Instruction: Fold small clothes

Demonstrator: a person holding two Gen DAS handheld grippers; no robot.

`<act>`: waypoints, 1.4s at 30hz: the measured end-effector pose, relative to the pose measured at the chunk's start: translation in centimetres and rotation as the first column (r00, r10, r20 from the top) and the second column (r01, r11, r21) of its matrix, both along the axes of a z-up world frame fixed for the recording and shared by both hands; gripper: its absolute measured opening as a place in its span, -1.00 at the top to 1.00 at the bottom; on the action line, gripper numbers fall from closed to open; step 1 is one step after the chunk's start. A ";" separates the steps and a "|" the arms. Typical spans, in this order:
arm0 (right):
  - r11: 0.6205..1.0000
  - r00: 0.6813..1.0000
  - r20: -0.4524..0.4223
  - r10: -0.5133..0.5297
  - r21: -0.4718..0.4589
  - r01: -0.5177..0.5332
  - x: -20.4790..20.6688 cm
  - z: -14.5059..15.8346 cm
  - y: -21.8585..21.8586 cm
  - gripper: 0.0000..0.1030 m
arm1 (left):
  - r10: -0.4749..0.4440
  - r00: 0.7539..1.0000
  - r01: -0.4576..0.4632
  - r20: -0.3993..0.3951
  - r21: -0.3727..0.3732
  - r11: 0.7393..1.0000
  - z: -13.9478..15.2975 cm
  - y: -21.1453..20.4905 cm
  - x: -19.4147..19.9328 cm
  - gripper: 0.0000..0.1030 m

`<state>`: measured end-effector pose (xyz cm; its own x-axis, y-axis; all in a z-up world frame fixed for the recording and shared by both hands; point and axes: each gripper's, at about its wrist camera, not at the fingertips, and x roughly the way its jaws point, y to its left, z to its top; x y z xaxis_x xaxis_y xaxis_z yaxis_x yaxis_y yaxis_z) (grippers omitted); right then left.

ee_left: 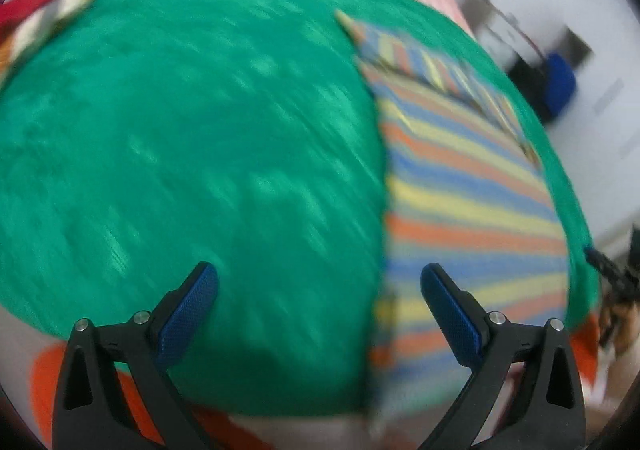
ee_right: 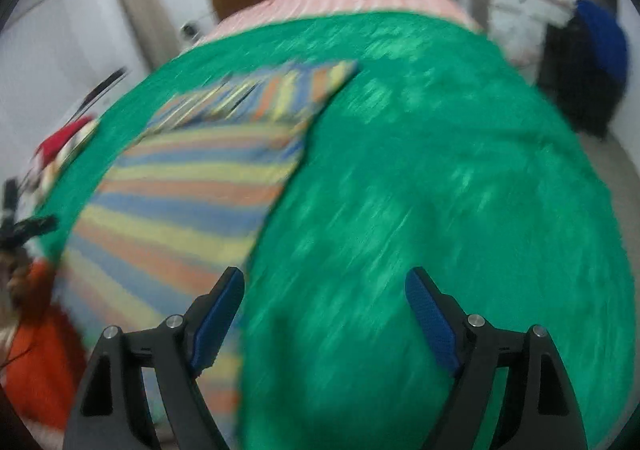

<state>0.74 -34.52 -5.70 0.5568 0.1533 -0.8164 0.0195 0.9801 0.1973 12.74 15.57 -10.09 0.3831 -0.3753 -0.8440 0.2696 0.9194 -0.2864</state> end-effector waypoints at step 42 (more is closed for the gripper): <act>0.867 0.939 0.056 -0.340 0.406 0.290 31.7 -2.0 -9.0 0.51 | 0.235 0.972 -0.234 -0.002 -0.112 0.966 2.6 -10.3 36.0 0.04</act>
<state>32.45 -43.50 -7.65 0.7196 0.2412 -0.6512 0.2654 0.7711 0.5788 48.73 5.27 -7.50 0.4809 -0.3641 -0.7976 0.0538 0.9202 -0.3877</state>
